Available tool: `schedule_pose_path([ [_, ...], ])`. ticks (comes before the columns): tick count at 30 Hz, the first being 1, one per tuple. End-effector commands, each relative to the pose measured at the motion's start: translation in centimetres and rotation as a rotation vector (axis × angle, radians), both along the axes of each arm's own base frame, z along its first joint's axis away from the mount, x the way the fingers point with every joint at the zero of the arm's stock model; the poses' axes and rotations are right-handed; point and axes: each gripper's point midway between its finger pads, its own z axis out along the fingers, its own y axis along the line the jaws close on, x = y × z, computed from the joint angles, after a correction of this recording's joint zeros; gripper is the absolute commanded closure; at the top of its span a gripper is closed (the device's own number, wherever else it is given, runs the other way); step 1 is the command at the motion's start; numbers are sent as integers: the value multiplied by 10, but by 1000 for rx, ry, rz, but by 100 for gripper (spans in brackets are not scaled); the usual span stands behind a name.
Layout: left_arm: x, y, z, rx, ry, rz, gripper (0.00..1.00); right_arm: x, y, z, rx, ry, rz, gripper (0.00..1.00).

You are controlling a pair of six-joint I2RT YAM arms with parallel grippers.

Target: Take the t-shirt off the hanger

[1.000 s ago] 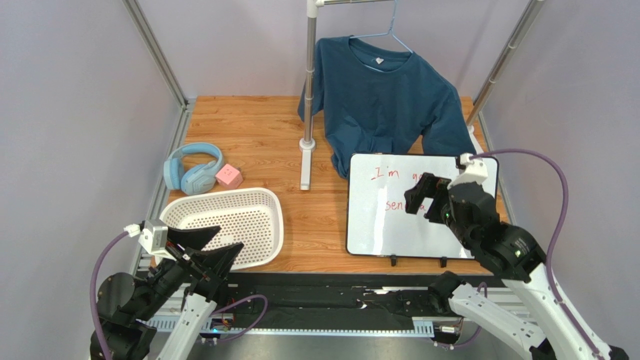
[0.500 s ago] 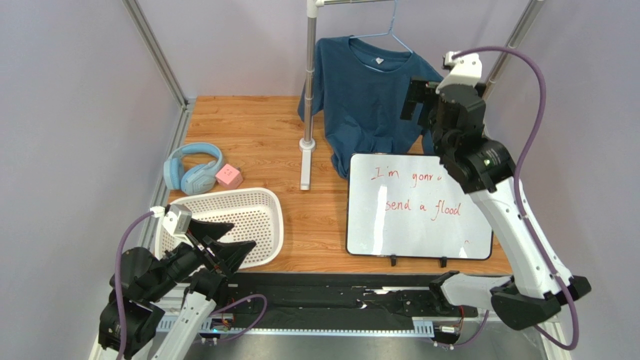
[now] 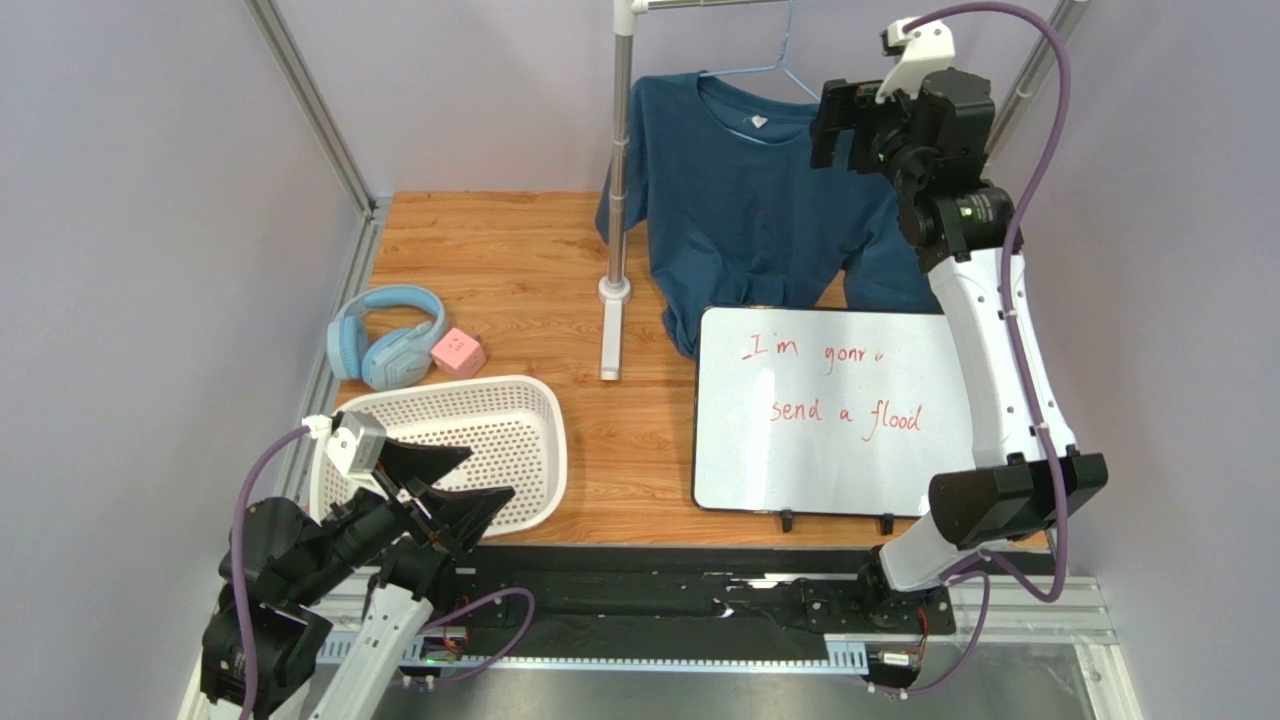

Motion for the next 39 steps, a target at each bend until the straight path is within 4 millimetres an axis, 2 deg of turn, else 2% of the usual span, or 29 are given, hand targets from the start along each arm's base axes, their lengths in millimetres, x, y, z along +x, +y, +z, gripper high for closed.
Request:
schedule_pose_path([
  [1, 1, -1, 5, 3, -37, -6, 0, 5, 34, 11, 11, -51, 192, 1],
  [3, 1, -1, 5, 4, -40, -7, 1, 9, 36, 12, 31, -70, 195, 1],
  [6, 1, -1, 5, 2, -42, -4, 1, 15, 45, 10, 41, -77, 245, 9],
  [9, 0, 0, 6, 1, -48, 2, 1, 22, 50, 9, 30, -87, 277, 30],
  [10, 0, 1, 6, -1, -50, 5, 1, 24, 52, 9, 30, -92, 285, 39],
  [19, 1, -1, 5, 5, -43, -1, 1, 24, 81, 6, 51, -120, 457, 58],
  [24, 2, 0, 5, 5, -43, 5, 0, 24, 89, 9, 77, -143, 499, 57],
  [26, 3, 0, 5, 5, -43, 10, 1, 22, 95, 9, 78, -147, 533, 39],
  [28, 2, 0, 5, 4, -46, 11, 1, 25, 98, 6, 125, -129, 535, 29],
  [30, 3, 1, 5, 4, -43, 16, 0, 29, 100, 3, 141, -115, 539, 32],
  [32, 3, 1, 5, 5, -47, 16, 1, 34, 101, 4, 182, -102, 532, 43],
  [34, 3, 1, 5, 4, -46, 17, 1, 36, 101, 7, 217, -94, 522, 51],
  [36, 3, 1, 5, 5, -44, 17, 1, 35, 108, 12, 270, -75, 545, 53],
  [37, 3, 1, 5, 5, -48, 20, 0, 35, 110, 14, 285, -68, 555, 60],
  [39, 3, 1, 5, 5, -47, 19, 0, 36, 113, 19, 319, -58, 557, 64],
])
